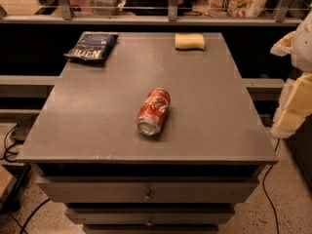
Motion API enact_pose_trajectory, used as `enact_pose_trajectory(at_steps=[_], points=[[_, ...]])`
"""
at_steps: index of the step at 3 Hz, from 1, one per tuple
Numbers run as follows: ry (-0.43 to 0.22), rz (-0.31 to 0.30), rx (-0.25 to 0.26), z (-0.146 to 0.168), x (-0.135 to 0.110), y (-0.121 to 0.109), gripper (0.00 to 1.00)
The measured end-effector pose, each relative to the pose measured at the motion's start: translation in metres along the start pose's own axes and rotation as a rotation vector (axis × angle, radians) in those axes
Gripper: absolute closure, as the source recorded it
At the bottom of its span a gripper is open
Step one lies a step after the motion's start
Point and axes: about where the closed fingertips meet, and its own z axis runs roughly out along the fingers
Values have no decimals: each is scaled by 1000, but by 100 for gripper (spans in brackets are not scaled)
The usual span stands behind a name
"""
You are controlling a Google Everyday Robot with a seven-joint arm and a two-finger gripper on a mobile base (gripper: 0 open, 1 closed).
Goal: Move sponge near blue chip bag
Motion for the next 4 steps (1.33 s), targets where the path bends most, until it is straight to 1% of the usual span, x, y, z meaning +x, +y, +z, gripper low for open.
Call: enact_pose_trajectory(at_steps=[1, 2, 3, 4], points=[[-17, 5, 12, 0, -2, -3, 0], [-69, 23, 36, 3, -8, -11, 0], [-183, 45, 59, 10, -18, -35, 0], [-360, 112, 97, 24, -28, -74, 0]])
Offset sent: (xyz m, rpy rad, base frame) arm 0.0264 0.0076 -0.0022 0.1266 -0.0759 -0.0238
